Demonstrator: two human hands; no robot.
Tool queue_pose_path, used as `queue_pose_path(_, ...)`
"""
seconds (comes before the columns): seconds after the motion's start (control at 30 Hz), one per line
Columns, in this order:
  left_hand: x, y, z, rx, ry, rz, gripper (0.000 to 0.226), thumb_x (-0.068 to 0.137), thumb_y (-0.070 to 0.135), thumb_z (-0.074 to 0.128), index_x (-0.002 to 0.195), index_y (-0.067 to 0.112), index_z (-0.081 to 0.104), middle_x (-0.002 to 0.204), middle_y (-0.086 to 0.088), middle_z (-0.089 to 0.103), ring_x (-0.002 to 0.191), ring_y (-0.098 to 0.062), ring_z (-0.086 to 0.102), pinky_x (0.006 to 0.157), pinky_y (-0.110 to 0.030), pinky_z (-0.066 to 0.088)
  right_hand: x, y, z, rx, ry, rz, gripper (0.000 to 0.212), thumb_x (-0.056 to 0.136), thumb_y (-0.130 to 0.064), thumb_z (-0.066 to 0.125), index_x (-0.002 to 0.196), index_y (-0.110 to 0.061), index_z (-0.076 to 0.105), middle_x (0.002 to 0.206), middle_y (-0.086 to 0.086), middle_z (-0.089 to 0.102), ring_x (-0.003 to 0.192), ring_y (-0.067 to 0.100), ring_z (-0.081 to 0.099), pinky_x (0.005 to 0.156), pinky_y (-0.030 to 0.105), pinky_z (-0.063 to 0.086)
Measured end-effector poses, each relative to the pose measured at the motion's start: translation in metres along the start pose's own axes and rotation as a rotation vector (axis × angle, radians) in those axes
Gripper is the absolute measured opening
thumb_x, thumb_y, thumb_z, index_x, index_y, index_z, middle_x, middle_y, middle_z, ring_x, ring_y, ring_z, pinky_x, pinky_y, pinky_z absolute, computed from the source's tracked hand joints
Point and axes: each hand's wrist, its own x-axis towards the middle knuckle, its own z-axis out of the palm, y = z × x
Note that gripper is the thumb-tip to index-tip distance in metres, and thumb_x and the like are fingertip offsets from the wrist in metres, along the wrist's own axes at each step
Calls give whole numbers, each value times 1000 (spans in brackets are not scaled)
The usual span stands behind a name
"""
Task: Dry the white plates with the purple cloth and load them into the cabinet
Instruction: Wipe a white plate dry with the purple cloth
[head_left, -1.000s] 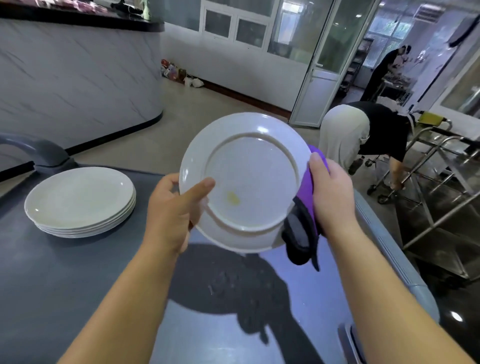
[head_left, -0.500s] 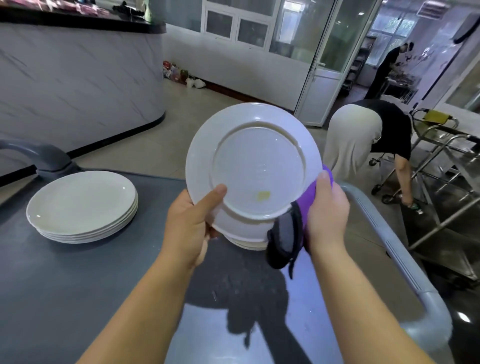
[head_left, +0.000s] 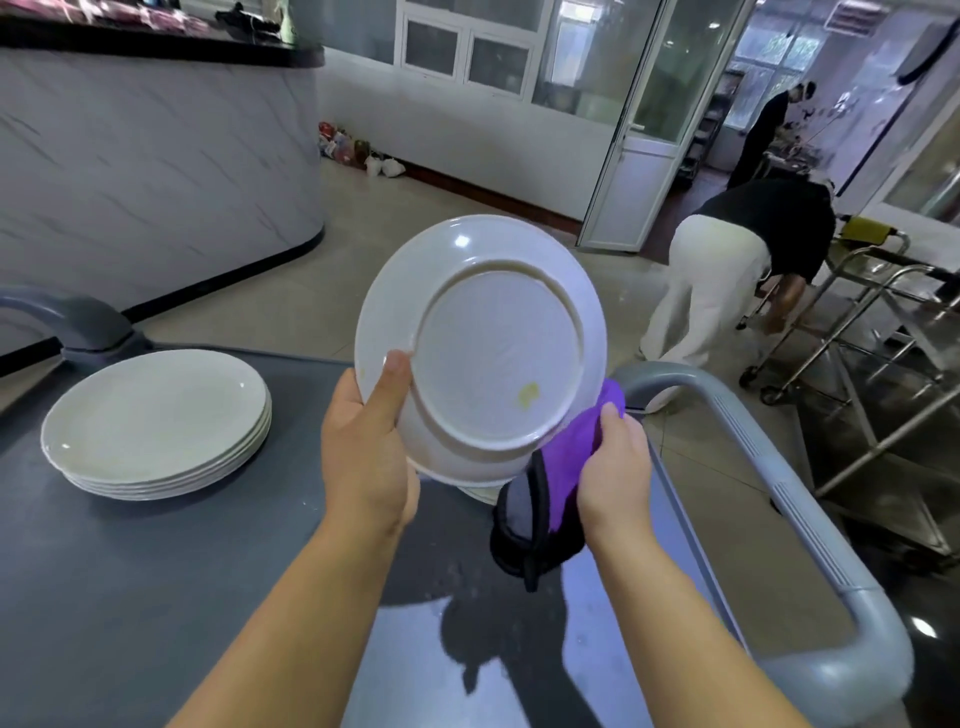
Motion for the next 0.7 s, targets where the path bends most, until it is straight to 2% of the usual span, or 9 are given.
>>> queue_pose_path(0.07, 1, 1, -4, 71, 12, 29, 15, 97, 19, 53, 92, 28, 64, 83, 10, 74, 81, -12, 69, 78, -40, 56, 10, -4, -7, -25, -20, 31, 9, 97, -13, 41, 95, -12, 50, 78, -3, 50, 70, 12, 46, 59, 23, 37)
queue_pose_path(0.13, 2, 1, -8, 163, 17, 73, 22, 96, 22, 55, 83, 33, 68, 84, 9, 73, 84, -17, 67, 84, -49, 54, 16, -8, -13, -68, -69, -25, 10, 93, -6, 46, 88, -14, 51, 75, -2, 50, 71, 15, 47, 59, 27, 36)
queue_pose_path(0.17, 3, 2, -9, 213, 11, 106, 23, 96, 22, 56, 79, 34, 69, 83, 9, 72, 82, -16, 67, 81, -47, 54, 17, -11, -15, -99, -106, -90, 11, 93, -6, 49, 87, -13, 54, 73, -4, 53, 70, 12, 49, 60, 25, 38)
queue_pose_path(0.23, 2, 2, -11, 291, -2, 166, 21, 95, 21, 57, 78, 29, 66, 74, 15, 70, 71, -5, 64, 71, -31, 53, 18, -18, -14, -155, -193, -230, 8, 94, -9, 54, 91, -12, 61, 74, -10, 61, 68, 3, 54, 63, 18, 42)
queue_pose_path(0.33, -6, 4, -7, 375, -51, 246, 17, 94, 14, 57, 78, 20, 59, 62, 21, 64, 57, 6, 57, 56, -11, 45, 23, -24, -6, -383, -249, -411, 25, 95, -27, 52, 117, -19, 62, 105, -3, 64, 97, 11, 58, 80, 26, 42)
queue_pose_path(0.43, -11, 6, -2, 395, -84, 305, 16, 92, 12, 58, 78, 19, 58, 63, 20, 63, 59, 7, 56, 56, -10, 44, 22, -31, 8, -586, -196, -520, 44, 98, -30, 48, 141, -22, 44, 110, 1, 48, 105, 20, 49, 80, 28, 33)
queue_pose_path(0.5, -11, 5, 0, 418, -93, 333, 17, 92, 14, 61, 77, 19, 58, 64, 21, 62, 60, 6, 55, 56, -9, 43, 15, -35, 18, -629, -190, -636, 53, 99, -30, 46, 150, -24, 31, 113, 0, 43, 104, 19, 47, 80, 31, 36)
queue_pose_path(0.6, -10, 6, -2, 404, -62, 318, 13, 90, 22, 64, 77, 21, 60, 65, 19, 63, 61, 3, 55, 58, -12, 45, 3, -38, 31, -643, -263, -906, 54, 96, -32, 44, 149, -21, 35, 111, 1, 46, 97, 22, 49, 73, 38, 44)
queue_pose_path(0.7, -3, 10, -9, 363, -9, 282, 18, 94, 17, 60, 76, 20, 61, 63, 15, 63, 61, -2, 55, 58, -16, 47, -4, -34, 33, -630, -466, -1074, 54, 90, -29, 40, 142, -15, 47, 108, 4, 49, 92, 25, 50, 65, 42, 49)
